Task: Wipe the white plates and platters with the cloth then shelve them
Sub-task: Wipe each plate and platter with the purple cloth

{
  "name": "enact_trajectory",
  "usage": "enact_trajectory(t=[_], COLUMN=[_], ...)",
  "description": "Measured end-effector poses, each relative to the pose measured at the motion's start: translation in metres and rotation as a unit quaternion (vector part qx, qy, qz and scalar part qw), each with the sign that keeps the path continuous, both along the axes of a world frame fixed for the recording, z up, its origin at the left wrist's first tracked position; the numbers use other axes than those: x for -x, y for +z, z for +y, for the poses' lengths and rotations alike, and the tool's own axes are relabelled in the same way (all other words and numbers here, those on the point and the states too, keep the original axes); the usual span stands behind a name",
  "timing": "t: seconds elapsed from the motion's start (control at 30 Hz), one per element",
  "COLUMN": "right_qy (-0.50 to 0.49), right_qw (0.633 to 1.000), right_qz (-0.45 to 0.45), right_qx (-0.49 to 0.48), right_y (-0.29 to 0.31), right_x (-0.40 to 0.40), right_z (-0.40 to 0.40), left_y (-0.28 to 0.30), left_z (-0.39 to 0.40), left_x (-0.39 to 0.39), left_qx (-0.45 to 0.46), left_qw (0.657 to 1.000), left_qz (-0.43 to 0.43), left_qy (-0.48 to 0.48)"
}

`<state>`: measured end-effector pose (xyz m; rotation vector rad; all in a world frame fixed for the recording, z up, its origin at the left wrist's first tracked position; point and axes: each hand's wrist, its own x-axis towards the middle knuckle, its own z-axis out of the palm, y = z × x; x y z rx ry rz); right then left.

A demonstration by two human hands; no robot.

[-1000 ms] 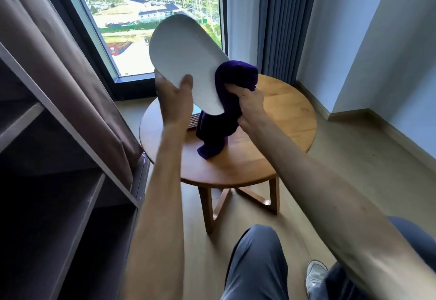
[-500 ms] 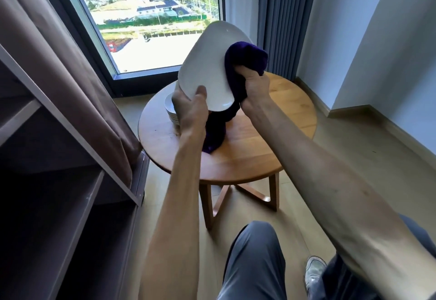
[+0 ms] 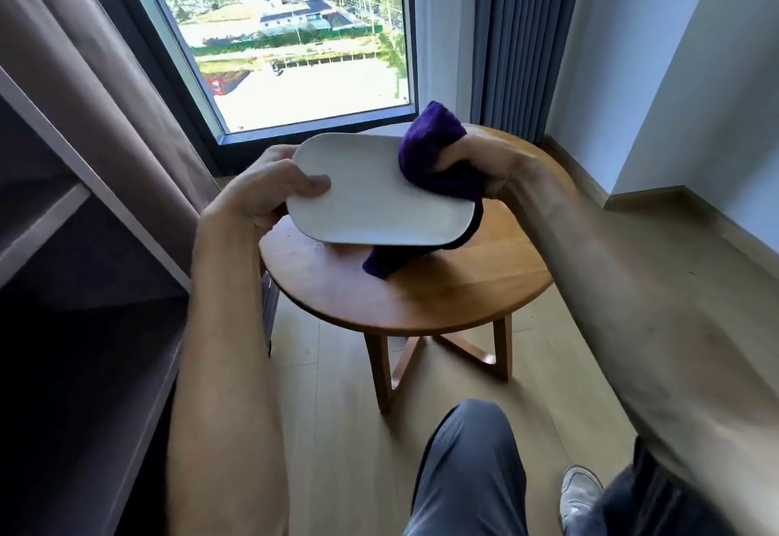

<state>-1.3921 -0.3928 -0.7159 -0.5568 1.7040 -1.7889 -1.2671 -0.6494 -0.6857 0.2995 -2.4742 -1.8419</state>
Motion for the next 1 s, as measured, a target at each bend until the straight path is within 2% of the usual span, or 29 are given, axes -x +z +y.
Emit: enact_trajectory(t=[0.03, 0.1, 0.17, 0.2, 0.27, 0.3, 0.43, 0.57, 0.67, 0.77, 0.83, 0.9, 0.93, 1.0], right_qy=[0.007, -0.039, -0.133, -0.181, -0.258, -0.28, -0.307, -0.289, -0.296, -0.328, -0.363, -0.387, -0.39, -0.38], right_qw=[1.0, 0.999, 0.987, 0.976, 0.949, 0.941, 0.933, 0.939, 0.932, 0.909, 0.876, 0.84, 0.83, 0.835], right_qz=[0.003, -0.01, -0.036, -0.057, -0.088, -0.09, -0.058, -0.04, -0.077, -0.127, -0.167, -0.218, -0.236, -0.244], right_qx=[-0.008, 0.023, 0.08, 0.111, 0.156, 0.168, 0.179, 0.18, 0.194, 0.224, 0.269, 0.312, 0.322, 0.315], right_y=[0.003, 0.003, -0.001, -0.006, -0.015, -0.019, -0.029, -0.029, -0.03, -0.031, -0.03, -0.031, -0.032, -0.039], right_x=[0.0, -0.002, -0.006, -0.01, -0.018, -0.022, -0.028, -0.018, -0.011, -0.01, -0.012, -0.015, -0.018, -0.023], right_z=[-0.002, -0.012, -0.028, -0.039, -0.058, -0.065, -0.068, -0.052, -0.045, -0.05, -0.06, -0.074, -0.08, -0.088], left_y=[-0.002, -0.007, -0.021, -0.028, -0.043, -0.052, -0.062, -0.052, -0.03, -0.019, -0.025, -0.04, -0.049, -0.064], left_z=[-0.001, 0.005, 0.023, 0.038, 0.076, 0.091, 0.108, 0.085, 0.059, 0.037, 0.047, 0.077, 0.095, 0.122], left_x=[0.002, 0.01, 0.019, 0.022, 0.03, 0.035, 0.037, 0.029, 0.02, 0.021, 0.024, 0.027, 0.027, 0.028], left_qx=[-0.025, -0.099, -0.157, -0.189, -0.274, -0.285, -0.085, -0.004, 0.016, 0.033, -0.04, -0.177, -0.214, -0.232], left_qw=[0.999, 0.977, 0.902, 0.877, 0.879, 0.885, 0.897, 0.945, 0.979, 0.99, 0.98, 0.936, 0.911, 0.884], left_qz=[0.002, 0.057, 0.146, 0.176, 0.162, 0.147, 0.192, 0.213, 0.164, 0.116, 0.152, 0.191, 0.198, 0.21], left_qy=[0.026, 0.182, 0.375, 0.404, 0.354, 0.338, 0.388, 0.248, 0.116, 0.074, 0.125, 0.237, 0.29, 0.348])
